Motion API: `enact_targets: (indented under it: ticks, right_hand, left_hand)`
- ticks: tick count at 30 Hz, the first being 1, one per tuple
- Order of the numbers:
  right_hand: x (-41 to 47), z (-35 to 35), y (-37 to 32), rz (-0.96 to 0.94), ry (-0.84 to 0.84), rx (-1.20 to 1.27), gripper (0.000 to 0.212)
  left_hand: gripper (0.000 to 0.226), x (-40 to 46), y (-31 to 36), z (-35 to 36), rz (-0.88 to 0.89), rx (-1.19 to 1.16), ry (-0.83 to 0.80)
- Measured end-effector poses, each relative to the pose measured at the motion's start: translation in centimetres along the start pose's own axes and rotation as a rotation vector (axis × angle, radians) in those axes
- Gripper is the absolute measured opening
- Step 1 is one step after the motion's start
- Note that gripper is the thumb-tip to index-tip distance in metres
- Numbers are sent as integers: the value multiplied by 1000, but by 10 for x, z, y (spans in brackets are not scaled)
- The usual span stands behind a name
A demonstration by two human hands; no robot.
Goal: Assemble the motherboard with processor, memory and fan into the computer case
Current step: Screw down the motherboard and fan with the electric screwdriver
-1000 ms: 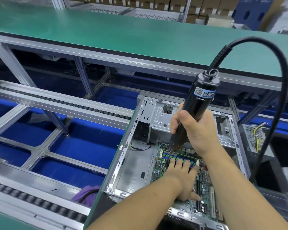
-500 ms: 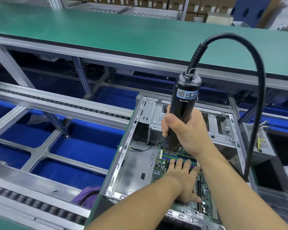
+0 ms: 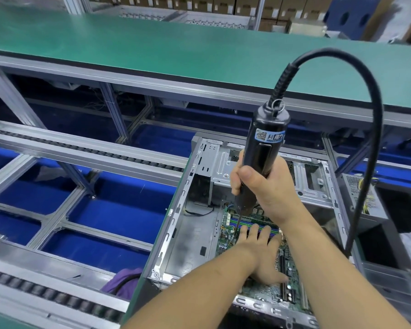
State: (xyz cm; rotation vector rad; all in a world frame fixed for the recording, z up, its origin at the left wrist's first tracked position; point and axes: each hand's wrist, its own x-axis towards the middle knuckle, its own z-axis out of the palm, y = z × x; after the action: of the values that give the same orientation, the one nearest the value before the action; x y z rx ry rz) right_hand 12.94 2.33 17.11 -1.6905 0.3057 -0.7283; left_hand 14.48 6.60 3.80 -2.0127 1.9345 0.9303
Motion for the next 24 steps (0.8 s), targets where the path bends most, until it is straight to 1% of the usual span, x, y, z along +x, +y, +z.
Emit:
enact_targets:
  ticks: [2, 4, 6, 11, 12, 13, 16, 17, 19, 21, 22, 24]
  right_hand:
    - [-2, -1, -1, -4, 14, -12, 93]
    - [-5, -1, -2, -6, 43, -19, 94]
    - [-8, -2, -2, -11, 75, -7, 83]
    - [-18, -7, -3, -25, 140, -3, 39]
    - [-20, -7, -3, -35, 144, -2, 35]
    - [-22, -7, -3, -47, 154, 3, 37]
    - [-23, -6, -15, -111, 184, 31, 53]
    - [-20, -7, -21, -134, 194, 23, 55]
    - [-14, -12, -33, -166, 232, -20, 48]
    - [-12, -22, -41, -219, 291, -49, 38]
    - [-13, -29, -43, -236, 334, -45, 30]
    - [-22, -43, -44, -236, 436, -39, 26]
  left_hand:
    - [96, 0, 1, 0, -1, -3, 13]
    - [96, -1, 1, 1, -1, -8, 23]
    - [95, -1, 1, 1, -4, -10, 31]
    - [96, -1, 3, 2, -10, -5, 42]
    - [95, -1, 3, 2, -10, -3, 47]
    - [95, -1, 3, 3, -10, 2, 53]
    - [93, -1, 2, 5, -12, 20, 80]
    - [93, -1, 2, 5, -11, 25, 97]
    - [95, 0, 1, 5, -7, 24, 115]
    - [103, 0, 0, 4, -13, 28, 121]
    - [108, 0, 0, 4, -12, 33, 124]
    - [114, 0, -1, 4, -4, 37, 135]
